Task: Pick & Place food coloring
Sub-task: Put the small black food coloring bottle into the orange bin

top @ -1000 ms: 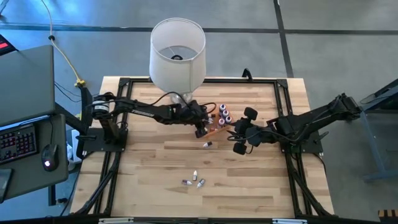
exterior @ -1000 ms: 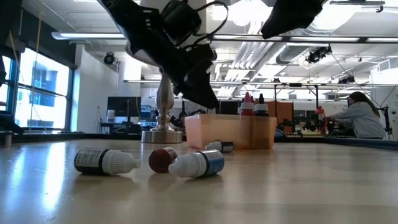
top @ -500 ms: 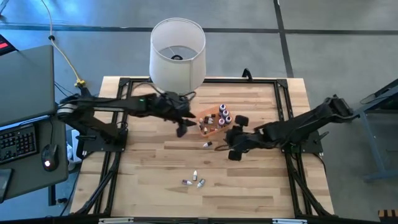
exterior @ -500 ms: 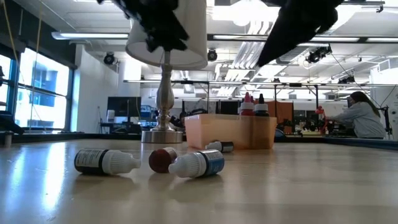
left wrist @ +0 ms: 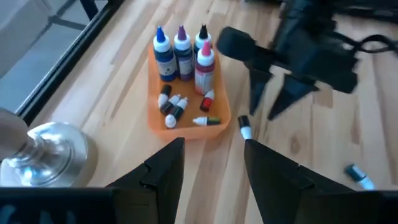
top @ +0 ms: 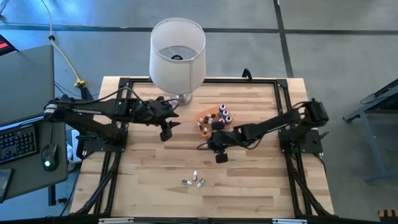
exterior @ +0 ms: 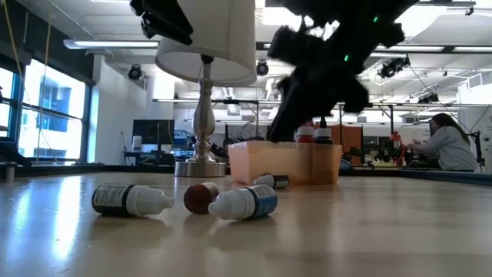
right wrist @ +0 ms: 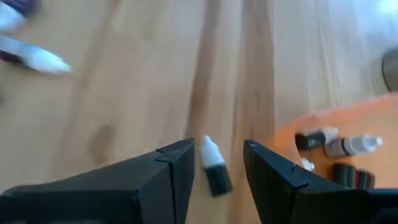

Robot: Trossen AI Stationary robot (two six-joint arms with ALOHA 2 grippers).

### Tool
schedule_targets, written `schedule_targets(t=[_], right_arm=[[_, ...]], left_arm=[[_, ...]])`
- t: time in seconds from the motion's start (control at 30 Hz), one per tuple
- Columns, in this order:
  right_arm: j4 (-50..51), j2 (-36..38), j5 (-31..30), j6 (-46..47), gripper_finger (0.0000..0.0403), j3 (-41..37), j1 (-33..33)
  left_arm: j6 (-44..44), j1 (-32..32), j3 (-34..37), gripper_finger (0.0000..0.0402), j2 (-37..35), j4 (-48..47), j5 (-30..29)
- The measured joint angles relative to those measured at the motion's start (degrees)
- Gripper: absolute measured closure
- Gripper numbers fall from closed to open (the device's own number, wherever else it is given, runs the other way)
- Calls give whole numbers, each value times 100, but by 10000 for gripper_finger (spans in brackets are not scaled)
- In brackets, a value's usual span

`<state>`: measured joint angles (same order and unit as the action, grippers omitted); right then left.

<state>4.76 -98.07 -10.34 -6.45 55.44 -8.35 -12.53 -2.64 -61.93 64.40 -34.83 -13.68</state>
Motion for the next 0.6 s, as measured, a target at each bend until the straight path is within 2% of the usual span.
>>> schedule_targets(t=[0.3,0.6], right_arm=[[-59,-523,412,-3,272,1,429],[-38,-593,620,21,272,6,464]], left_arm=[[0,-111,0,236,37,-145,-143],[0,-113,0,236,37,-131,-386]])
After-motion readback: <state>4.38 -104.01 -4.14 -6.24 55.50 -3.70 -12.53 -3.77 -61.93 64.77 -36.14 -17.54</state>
